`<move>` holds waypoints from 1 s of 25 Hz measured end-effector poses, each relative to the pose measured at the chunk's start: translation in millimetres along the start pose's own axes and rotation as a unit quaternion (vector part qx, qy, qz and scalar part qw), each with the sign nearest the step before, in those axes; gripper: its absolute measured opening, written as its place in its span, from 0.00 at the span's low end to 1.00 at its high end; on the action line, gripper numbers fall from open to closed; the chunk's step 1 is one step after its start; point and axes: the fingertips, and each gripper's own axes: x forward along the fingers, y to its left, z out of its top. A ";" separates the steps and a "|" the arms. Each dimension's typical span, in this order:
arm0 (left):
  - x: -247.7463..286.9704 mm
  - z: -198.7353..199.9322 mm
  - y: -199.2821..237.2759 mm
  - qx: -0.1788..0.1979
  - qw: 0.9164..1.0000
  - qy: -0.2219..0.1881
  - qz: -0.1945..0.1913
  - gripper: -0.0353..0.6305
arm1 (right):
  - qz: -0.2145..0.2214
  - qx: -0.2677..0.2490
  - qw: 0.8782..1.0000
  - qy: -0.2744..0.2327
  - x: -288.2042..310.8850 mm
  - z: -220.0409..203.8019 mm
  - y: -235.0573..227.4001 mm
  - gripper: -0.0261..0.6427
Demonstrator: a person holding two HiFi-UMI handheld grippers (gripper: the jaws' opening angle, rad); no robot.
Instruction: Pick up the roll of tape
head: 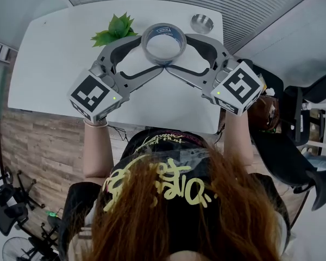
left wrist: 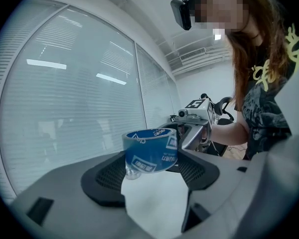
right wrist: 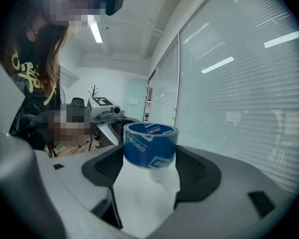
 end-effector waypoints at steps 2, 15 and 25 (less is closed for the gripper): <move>-1.0 1.1 -0.7 -0.005 1.000 -0.002 0.000 0.54 | 0.001 0.005 1.000 -0.004 -0.9 1.7 0.3 0.53; -1.5 -3.4 -0.8 -0.016 1.000 0.006 0.003 0.54 | 0.002 0.014 1.000 0.001 -0.7 -0.1 -0.1 0.53; -0.5 -8.4 1.0 -0.027 1.000 -0.001 0.012 0.54 | 0.005 0.014 1.000 0.003 -1.1 -2.8 -0.4 0.53</move>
